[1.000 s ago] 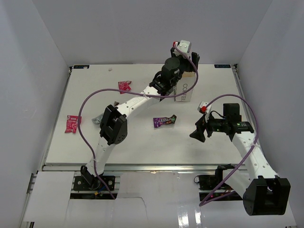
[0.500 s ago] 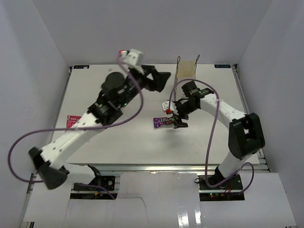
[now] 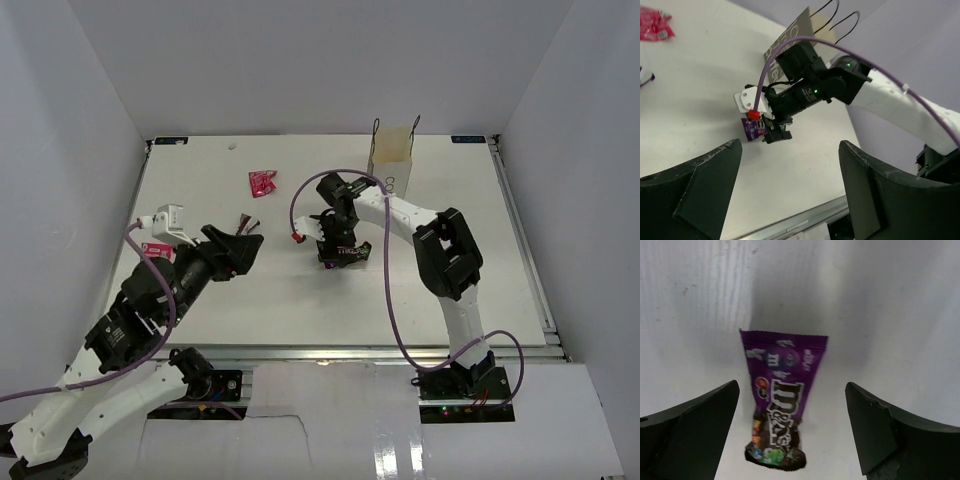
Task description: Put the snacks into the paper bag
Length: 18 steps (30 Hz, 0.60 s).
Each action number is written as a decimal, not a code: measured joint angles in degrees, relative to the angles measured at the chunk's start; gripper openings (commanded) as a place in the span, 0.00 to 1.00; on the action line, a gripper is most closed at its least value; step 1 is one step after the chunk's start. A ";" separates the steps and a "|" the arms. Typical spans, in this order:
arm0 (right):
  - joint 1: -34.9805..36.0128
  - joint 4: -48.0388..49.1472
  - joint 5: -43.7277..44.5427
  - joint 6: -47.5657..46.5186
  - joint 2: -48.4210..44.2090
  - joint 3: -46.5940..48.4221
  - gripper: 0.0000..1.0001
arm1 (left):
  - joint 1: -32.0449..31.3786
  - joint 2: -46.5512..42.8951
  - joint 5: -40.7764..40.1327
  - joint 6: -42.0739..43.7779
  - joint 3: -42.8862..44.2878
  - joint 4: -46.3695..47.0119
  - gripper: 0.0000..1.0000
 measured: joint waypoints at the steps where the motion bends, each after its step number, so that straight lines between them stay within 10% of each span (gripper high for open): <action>1: 0.59 -1.07 0.66 0.31 0.39 0.00 0.92 | 0.00 0.15 -0.09 -1.20 -0.83 -1.55 0.89; 13: 3.72 -4.28 10.16 4.48 3.82 0.57 0.84 | 0.00 6.12 0.55 -5.20 -2.40 -6.71 0.91; 18: 3.69 -3.61 11.82 5.62 3.96 0.59 0.60 | 0.00 5.01 0.55 -6.12 -3.65 -6.64 0.91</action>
